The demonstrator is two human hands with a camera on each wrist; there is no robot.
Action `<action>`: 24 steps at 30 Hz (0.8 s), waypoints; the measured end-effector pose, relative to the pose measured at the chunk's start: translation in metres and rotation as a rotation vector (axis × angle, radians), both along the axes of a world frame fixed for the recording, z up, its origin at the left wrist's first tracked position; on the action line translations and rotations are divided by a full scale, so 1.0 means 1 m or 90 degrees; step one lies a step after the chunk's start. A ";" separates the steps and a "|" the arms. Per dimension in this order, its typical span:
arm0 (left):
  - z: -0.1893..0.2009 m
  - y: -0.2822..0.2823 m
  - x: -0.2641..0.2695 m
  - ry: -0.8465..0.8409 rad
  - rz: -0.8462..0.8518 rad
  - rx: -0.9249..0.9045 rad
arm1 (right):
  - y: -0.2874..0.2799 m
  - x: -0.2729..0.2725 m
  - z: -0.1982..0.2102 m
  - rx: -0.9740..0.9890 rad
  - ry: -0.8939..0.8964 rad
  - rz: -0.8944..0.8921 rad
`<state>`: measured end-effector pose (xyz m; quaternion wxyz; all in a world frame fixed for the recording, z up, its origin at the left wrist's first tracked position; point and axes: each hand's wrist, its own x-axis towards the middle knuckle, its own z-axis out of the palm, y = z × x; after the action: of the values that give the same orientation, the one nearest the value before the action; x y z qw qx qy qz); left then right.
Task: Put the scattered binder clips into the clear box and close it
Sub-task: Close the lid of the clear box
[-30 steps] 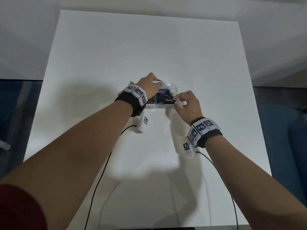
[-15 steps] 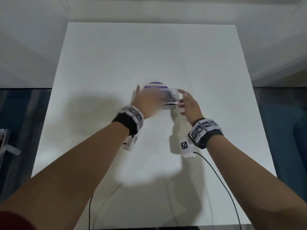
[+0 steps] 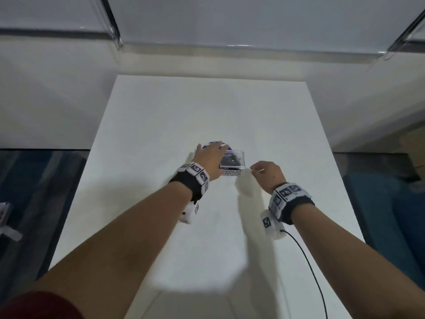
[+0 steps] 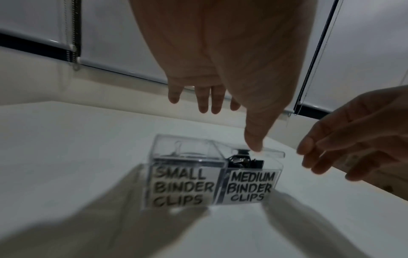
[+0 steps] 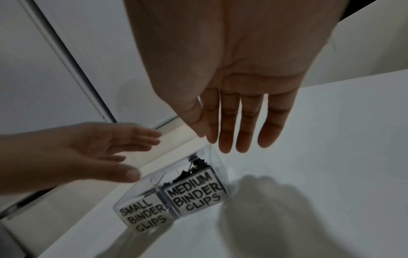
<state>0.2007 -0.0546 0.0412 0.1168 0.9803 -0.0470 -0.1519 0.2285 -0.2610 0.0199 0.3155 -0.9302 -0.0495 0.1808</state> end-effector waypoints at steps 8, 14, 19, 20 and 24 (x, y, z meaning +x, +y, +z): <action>-0.017 -0.005 0.033 -0.071 -0.007 -0.105 | 0.017 -0.022 -0.040 0.059 -0.107 -0.076; -0.023 0.010 0.050 -0.014 -0.100 -0.120 | 0.031 0.001 -0.053 0.106 -0.202 -0.128; -0.020 0.016 0.065 -0.039 -0.015 -0.187 | 0.037 0.015 -0.057 0.166 -0.252 -0.140; -0.019 0.018 0.068 -0.035 0.018 -0.217 | 0.039 0.018 -0.058 0.152 -0.247 -0.136; -0.020 0.021 0.079 -0.018 0.067 -0.270 | 0.052 0.033 -0.058 0.046 -0.171 -0.128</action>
<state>0.2799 -0.0332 0.0217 0.3276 0.9369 -0.0281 -0.1187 0.2612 -0.2089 -0.0382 0.3561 -0.9342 -0.0043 0.0200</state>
